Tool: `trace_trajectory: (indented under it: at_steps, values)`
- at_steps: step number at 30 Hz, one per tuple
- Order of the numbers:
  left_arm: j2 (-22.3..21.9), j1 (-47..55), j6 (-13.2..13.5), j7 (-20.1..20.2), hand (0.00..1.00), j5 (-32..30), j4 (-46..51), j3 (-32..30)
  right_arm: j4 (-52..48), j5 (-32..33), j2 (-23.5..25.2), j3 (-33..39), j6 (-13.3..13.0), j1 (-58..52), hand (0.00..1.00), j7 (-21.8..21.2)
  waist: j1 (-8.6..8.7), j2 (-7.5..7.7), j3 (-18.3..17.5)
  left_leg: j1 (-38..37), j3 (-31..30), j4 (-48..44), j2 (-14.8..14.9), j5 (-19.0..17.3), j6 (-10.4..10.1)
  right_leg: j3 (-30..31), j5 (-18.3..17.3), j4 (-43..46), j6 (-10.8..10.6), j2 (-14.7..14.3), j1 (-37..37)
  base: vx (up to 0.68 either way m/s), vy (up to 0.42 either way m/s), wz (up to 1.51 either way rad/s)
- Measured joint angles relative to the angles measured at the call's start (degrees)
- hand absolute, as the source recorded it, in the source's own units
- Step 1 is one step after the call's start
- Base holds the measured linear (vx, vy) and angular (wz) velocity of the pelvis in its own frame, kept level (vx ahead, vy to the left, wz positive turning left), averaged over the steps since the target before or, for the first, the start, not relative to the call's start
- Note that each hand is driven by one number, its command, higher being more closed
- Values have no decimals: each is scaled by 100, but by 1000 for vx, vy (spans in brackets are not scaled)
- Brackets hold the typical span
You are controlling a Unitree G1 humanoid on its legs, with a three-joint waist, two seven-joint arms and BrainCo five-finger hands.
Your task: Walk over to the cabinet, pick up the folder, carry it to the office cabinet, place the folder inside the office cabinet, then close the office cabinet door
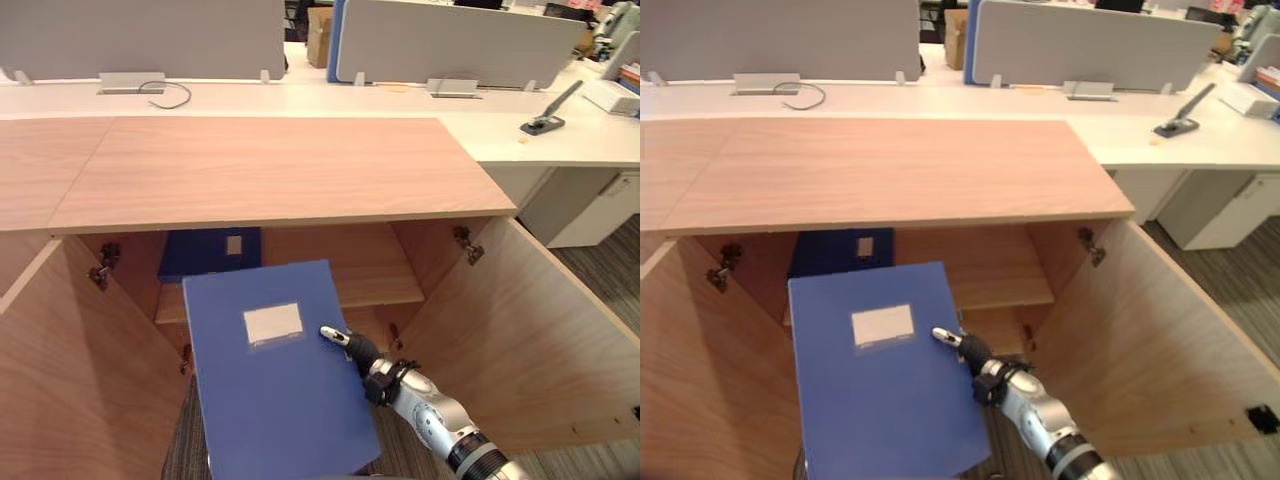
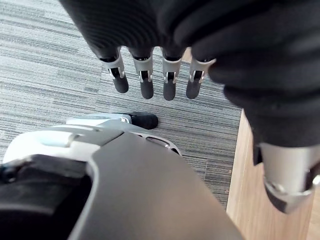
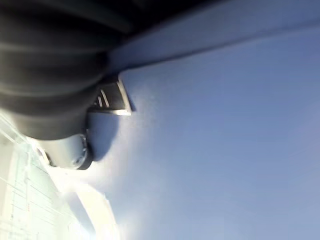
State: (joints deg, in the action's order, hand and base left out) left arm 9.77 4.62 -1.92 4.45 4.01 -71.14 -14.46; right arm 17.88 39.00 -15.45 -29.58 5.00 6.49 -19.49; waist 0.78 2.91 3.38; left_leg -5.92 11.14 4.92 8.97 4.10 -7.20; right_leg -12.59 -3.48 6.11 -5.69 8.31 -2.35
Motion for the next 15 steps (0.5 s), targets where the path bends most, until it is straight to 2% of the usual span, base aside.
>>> trace_trajectory:
  at_steps: [3,4,5,6,7,8,9,10,11,12,13,14,15]
  values:
    - [29,-65,-1,-57,0,8,231,211,-6,-251,15,-165,-63,12,100,1,-42,-9,-68,532,-243,-803,260,-373,-110,-197,-138,-38,126,-189,-8,89,-117,28]
    - [50,-150,-2,-81,0,24,274,290,-10,-474,15,-294,-65,18,100,-1,-87,-29,-58,855,-253,-1564,444,-670,-80,-213,-174,-71,178,-312,-98,107,-130,7]
    - [56,-183,-5,-112,0,29,313,304,-12,-571,10,-372,-65,19,100,-5,-97,-42,-48,1049,-246,-2028,540,-790,0,-234,-173,-74,189,-370,-149,118,-163,11]
    - [49,-264,-13,-171,0,29,414,325,-14,-683,7,-432,-73,17,100,7,-97,-80,-20,1415,-217,-2935,736,-939,197,-275,-192,-73,229,-474,-305,71,-135,16]
    - [17,-330,-2,-210,0,24,512,405,-17,-768,-27,-442,-87,16,100,7,-121,-178,39,1585,-146,-3607,946,-948,235,-278,-239,-80,307,-566,-516,60,-112,16]
    - [-17,-330,3,-253,0,21,557,441,-17,-858,-46,-436,-120,17,100,6,-141,-250,79,1606,-140,-3831,1036,-933,257,-277,-267,-89,342,-609,-633,50,-79,4]
    - [-62,-336,17,-313,0,4,657,492,-16,-912,-72,-451,-185,17,100,5,-186,-297,102,1623,-134,-4100,1107,-829,380,-272,-338,-128,402,-638,-801,37,-69,0]
    - [-68,-357,38,-349,0,-119,690,535,-20,-1095,-78,-491,-255,16,100,5,-207,-291,102,1754,-123,-4317,1121,-584,362,-265,-361,-188,432,-616,-871,28,-76,-1]
    - [-57,-375,40,-359,0,-186,724,542,-23,-1145,-73,-501,-266,24,100,5,-219,-274,112,1829,-108,-4402,1106,-558,330,-249,-375,-198,456,-579,-863,18,-62,-3]
    - [-105,-396,50,-366,0,-201,777,542,-18,-1353,-125,-524,-287,66,100,4,-236,-274,173,1899,-91,-4404,988,-923,352,-236,-401,-186,499,-507,-848,14,-13,-13]
    - [-180,-393,64,-363,0,-191,853,537,-12,-1569,-173,-511,-288,82,100,4,-263,-339,257,1887,-63,-4110,731,-1242,276,-213,-379,-165,464,-389,-831,14,17,-18]
    - [-216,-377,73,-362,0,-189,858,544,7,-1634,-187,-497,-289,79,100,4,-275,-370,270,1872,-52,-3843,578,-1279,254,-193,-372,-153,452,-334,-795,23,75,-28]
    - [-290,-322,110,-357,0,-174,854,545,78,-1798,-192,-420,-291,68,100,-2,-310,-482,268,1762,-74,-3094,299,-1146,218,-128,-354,-148,422,-295,-724,78,176,-36]
